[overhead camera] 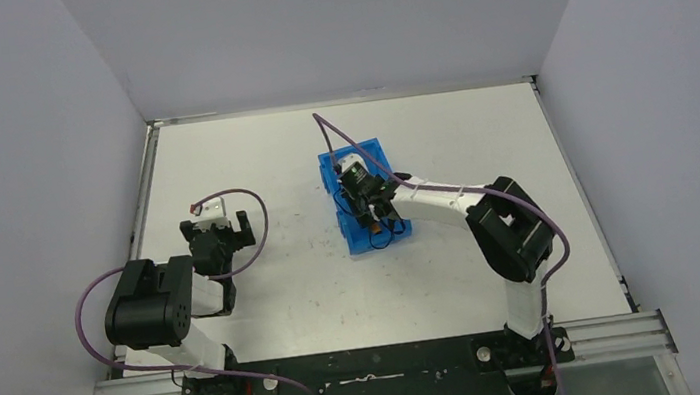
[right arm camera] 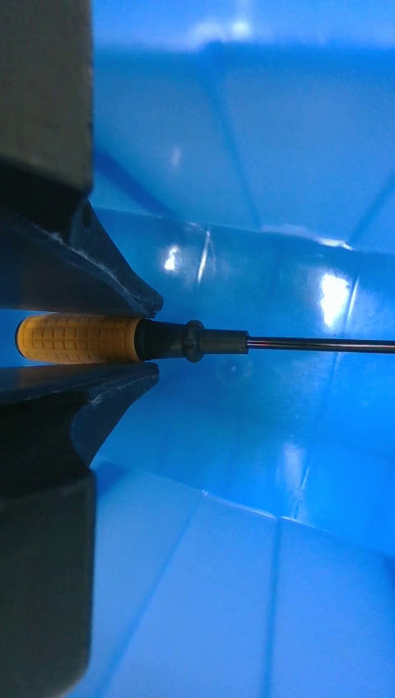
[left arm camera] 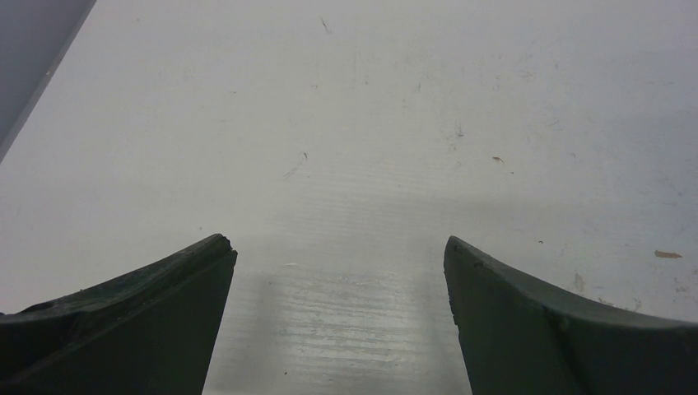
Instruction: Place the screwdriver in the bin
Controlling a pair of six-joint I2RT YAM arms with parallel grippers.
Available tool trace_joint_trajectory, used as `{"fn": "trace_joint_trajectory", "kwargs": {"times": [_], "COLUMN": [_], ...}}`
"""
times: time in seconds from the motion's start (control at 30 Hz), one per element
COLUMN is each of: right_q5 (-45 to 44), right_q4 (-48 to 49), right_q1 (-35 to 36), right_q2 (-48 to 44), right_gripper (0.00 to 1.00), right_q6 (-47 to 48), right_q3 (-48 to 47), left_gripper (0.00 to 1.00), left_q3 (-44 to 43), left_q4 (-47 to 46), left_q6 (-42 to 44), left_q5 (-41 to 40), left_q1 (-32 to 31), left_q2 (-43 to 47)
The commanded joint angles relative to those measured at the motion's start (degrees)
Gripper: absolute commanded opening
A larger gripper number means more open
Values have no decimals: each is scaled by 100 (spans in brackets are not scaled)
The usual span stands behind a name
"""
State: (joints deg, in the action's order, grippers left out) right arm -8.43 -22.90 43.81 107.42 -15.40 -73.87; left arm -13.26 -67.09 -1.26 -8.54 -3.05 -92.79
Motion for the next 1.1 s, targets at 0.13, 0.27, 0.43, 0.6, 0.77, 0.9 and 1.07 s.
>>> {"fn": "trace_joint_trajectory", "kwargs": {"times": [0.13,0.27,0.43,0.6,0.77,0.9,1.07], "right_q5": [108,139,284,188,-51,-529,-607], "right_q4": [584,547,496,310,326,570,1148], "right_q1": [-230,-242,-251,-250,-258,-372,-999], "right_q2": [310,327,-47,-708,-1543,-2343,-3278], "right_gripper": [4,33,43,46,50,81,100], "right_q6": [-116,-171,-157,-118,-38,88,124], "right_q3": [-263,-333,-449,-619,-416,166,1224], "left_gripper": [97,97,97,97,97,97,97], "left_q3": [-125,-125,-125,-125,-125,-125,-125], "left_q4": [-240,-236,-236,-237,-234,-239,-241], "left_q6": [-31,-24,-26,-32,-32,-28,-27], "left_q5": [55,58,59,59,59,61,61], "left_q1": [-20,-20,-20,-20,-20,-20,-20], "left_q2": [36,45,37,37,41,40,44]}}
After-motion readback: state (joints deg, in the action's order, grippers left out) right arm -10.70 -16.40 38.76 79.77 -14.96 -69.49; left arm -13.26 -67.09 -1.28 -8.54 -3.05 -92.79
